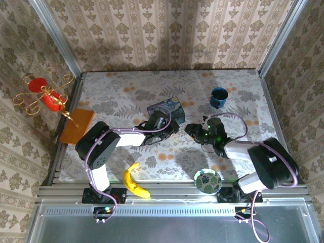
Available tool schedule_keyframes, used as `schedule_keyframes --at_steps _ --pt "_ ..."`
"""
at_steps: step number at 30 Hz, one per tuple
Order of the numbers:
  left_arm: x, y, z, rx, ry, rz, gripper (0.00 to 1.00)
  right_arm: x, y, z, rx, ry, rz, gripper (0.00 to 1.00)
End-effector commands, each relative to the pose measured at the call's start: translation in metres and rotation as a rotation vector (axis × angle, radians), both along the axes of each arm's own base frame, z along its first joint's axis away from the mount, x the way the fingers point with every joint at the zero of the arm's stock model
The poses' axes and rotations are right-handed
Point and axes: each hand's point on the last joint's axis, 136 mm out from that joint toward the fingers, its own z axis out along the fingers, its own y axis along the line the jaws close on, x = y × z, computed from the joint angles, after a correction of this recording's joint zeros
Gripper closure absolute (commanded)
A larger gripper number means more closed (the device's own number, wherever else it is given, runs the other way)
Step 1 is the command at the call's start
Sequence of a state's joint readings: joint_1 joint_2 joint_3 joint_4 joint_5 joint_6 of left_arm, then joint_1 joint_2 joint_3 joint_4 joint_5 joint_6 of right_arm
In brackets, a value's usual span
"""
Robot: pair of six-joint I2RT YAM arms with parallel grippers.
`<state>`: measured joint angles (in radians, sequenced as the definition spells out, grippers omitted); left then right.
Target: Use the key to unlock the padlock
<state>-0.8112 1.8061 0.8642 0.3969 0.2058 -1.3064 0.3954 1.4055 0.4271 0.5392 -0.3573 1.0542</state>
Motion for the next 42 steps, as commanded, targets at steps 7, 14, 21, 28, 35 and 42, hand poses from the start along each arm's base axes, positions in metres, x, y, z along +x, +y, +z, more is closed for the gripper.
schedule_keyframes --at_steps 7,14,21,28,35,42 --pt "-0.016 -0.005 -0.005 -0.028 0.075 -0.026 1.0 -0.015 -0.046 0.022 -0.34 -0.045 -0.034 0.48" --pt "-0.021 -0.006 -0.015 -0.019 0.106 -0.032 0.94 -0.021 -0.054 0.03 -0.362 -0.075 -0.053 0.42" --pt "-0.024 -0.002 -0.026 -0.013 0.139 -0.009 0.82 -0.02 -0.054 0.03 -0.379 -0.078 -0.038 0.42" --pt "-0.028 0.002 -0.039 0.015 0.171 -0.004 0.6 -0.015 -0.047 0.027 -0.393 -0.073 0.002 0.42" --pt "-0.03 0.005 -0.046 0.028 0.18 -0.001 0.59 -0.011 -0.041 0.026 -0.385 -0.078 0.022 0.42" --pt "-0.03 0.006 -0.032 0.016 0.139 -0.02 0.39 -0.008 -0.036 0.025 -0.413 -0.09 0.072 0.42"
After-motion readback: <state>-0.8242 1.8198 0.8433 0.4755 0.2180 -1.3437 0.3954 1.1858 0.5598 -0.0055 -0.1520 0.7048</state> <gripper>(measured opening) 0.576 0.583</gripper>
